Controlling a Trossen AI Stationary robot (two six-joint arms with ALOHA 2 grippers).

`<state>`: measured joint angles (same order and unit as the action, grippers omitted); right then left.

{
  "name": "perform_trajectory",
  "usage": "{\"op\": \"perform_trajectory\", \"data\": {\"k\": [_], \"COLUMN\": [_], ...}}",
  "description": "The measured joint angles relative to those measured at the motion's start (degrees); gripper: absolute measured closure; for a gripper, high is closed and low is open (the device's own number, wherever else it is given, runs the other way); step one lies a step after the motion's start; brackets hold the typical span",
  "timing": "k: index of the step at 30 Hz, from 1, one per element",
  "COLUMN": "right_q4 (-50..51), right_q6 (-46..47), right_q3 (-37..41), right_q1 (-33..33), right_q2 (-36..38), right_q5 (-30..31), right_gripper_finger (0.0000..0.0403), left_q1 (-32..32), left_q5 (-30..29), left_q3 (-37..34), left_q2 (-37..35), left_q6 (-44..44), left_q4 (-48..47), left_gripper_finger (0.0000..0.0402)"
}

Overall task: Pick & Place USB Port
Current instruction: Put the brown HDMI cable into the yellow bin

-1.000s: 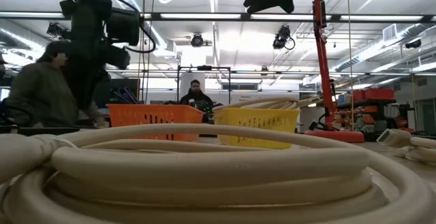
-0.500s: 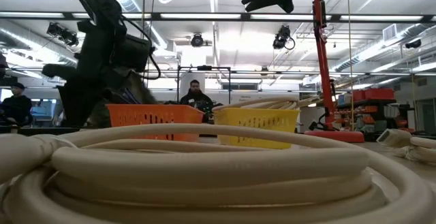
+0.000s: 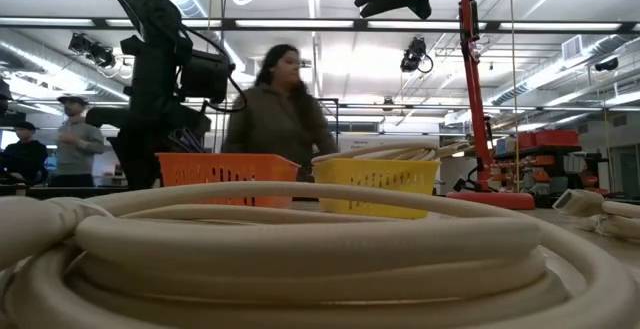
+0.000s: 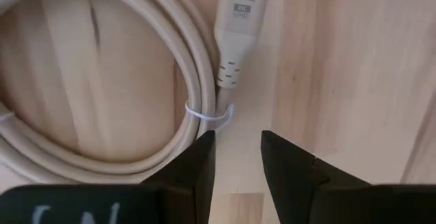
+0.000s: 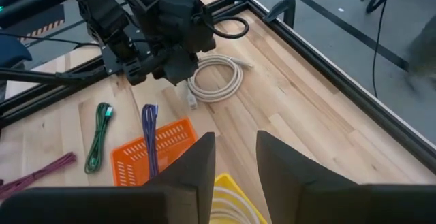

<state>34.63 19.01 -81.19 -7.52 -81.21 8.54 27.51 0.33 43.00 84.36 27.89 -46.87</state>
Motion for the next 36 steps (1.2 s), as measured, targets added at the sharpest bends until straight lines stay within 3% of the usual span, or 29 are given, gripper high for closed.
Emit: {"op": "perform_trajectory", "data": {"k": [6, 11, 16, 29, 36], "right_q4": [-0.3, -0.35, -0.33, -0.26, -0.1], "right_q6": [-0.01, -0.02, 0.13, 0.17, 0.03], "right_q3": [0.0, 0.0, 0.0, 0.0, 0.0], "right_q1": [-0.01, -0.01, 0.01, 0.1, 0.1], "right_q2": [0.0, 0.0, 0.0, 0.0, 0.0], "right_q5": [0.02, 0.04, 0.02, -0.42, -0.42], "right_gripper_finger": [0.0293, 0.0293, 0.0293, 0.0293, 0.0293], "left_q1": [0.0, 0.11, 2.12, 3.76, 3.76], "left_q5": [-1.05, -2.25, 0.61, 7.34, 7.38], "left_q3": [0.77, 6.16, 7.93, 7.85, 7.82], "left_q2": [0.04, 0.02, 0.14, 4.61, 8.38], "left_q6": [0.82, 1.67, 2.92, 2.77, 3.57], "left_q4": [-1.3, -5.07, -1.91, -4.02, -4.1], "left_gripper_finger": [0.0278, 0.0278, 0.0278, 0.0278, 0.0278]}}
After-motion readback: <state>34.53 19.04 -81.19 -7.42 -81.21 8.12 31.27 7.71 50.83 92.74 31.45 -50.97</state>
